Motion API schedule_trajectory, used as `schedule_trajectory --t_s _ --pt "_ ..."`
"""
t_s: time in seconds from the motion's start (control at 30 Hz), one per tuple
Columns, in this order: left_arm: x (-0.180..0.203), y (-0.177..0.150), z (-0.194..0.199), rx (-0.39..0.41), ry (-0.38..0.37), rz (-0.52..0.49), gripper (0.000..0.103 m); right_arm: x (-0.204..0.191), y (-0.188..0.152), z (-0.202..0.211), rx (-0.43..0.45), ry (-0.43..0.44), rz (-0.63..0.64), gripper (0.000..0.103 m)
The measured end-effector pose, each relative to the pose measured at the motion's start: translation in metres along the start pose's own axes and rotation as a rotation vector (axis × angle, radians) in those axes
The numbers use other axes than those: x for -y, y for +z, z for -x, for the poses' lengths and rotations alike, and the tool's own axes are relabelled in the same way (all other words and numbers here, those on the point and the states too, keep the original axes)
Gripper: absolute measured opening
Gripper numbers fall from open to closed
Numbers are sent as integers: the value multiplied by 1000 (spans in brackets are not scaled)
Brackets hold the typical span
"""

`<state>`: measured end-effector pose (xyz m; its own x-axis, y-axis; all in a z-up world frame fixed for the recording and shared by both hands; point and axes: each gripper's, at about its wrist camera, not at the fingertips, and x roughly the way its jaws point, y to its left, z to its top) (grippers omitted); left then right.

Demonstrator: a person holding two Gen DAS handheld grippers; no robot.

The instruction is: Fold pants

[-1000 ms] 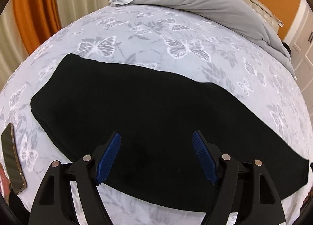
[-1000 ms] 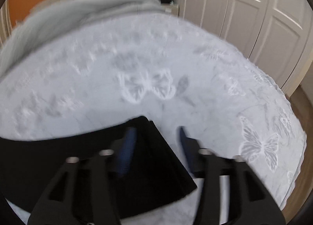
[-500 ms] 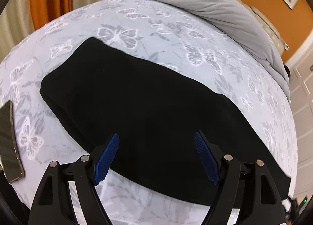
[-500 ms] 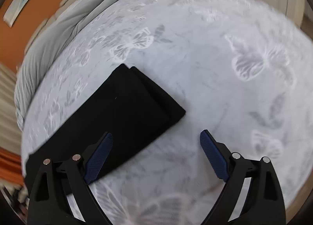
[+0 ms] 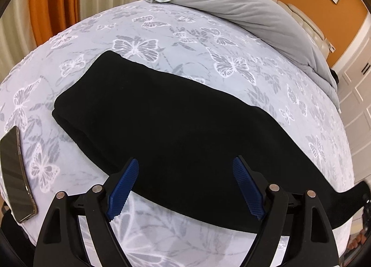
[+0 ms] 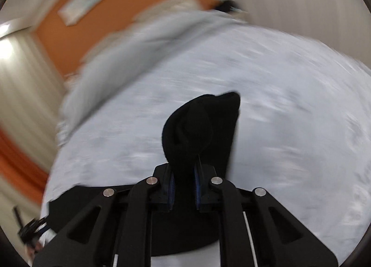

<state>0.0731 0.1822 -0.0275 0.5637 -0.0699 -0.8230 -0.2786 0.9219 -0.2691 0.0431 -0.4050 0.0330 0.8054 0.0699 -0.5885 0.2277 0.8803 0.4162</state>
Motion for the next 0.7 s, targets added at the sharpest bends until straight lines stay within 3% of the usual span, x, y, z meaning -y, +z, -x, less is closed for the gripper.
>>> schedule_trajectory --t_s 0.17,0.37,0.4,0.5,0.6,0.7 --pt "-1 1 0 0 -4 6 81 -129 -32 -23 -57 177 260 11" --pt "3 -1 2 3 -14 -4 81 -223 -105 -76 -236 243 484 11" --pt "3 0 2 2 -14 -3 81 -238 -131 -98 -296 229 543 11" --pt "4 -1 -3 -14 -17 -4 81 -244 -177 -135 -423 168 628 14" --pt "5 -2 -5 -32 -21 -2 81 -245 -196 -140 -374 129 704 15" --pt "3 -2 -3 -32 -39 17 81 -254 -188 -129 -325 118 713 12"
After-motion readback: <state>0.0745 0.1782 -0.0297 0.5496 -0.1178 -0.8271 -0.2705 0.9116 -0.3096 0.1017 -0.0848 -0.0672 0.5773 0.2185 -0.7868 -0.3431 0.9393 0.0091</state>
